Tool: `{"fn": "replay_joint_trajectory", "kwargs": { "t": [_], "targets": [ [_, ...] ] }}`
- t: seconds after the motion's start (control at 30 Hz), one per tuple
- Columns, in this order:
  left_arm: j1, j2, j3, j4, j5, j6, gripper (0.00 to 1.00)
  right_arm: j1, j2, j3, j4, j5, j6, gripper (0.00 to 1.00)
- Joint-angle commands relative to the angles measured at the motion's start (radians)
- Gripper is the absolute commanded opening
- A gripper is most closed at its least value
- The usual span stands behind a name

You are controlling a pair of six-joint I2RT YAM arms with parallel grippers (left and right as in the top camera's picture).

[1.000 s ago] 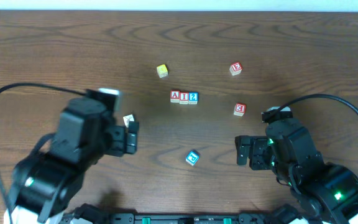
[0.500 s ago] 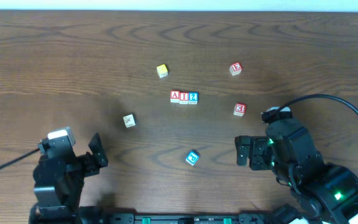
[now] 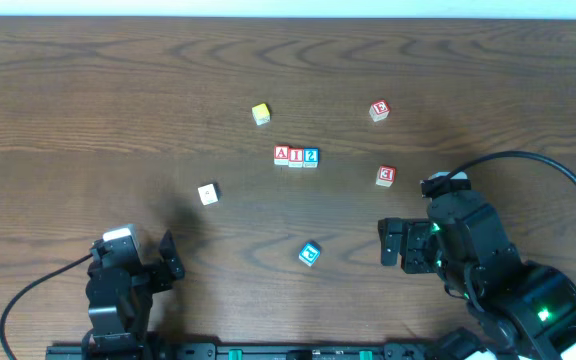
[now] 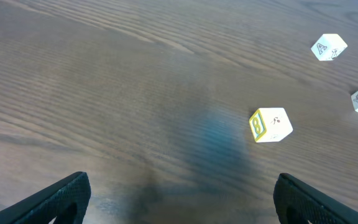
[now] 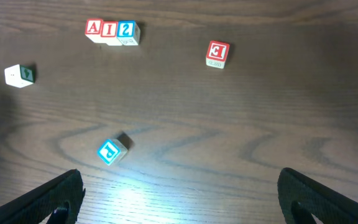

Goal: Spell out Ai2

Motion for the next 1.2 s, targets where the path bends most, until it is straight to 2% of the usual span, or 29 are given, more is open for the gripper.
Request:
{"fn": "replay_joint_trajectory", "kwargs": {
  "t": [0.0, 1.13, 1.17],
  "targets": [
    [0.004, -0.039, -0.039, 0.013, -0.003, 0.018, 0.95, 0.009, -0.004, 0.003, -0.001, 0.004, 0.014, 0.99],
    [0.000, -0.052, -0.042, 0.016, -0.003, 0.018, 0.95, 0.009, -0.004, 0.003, -0.001, 0.004, 0.014, 0.99],
    [0.000, -0.052, -0.042, 0.016, -0.003, 0.018, 0.95, 0.009, -0.004, 0.003, -0.002, 0.037, -0.024, 0.99]
  ]
}}
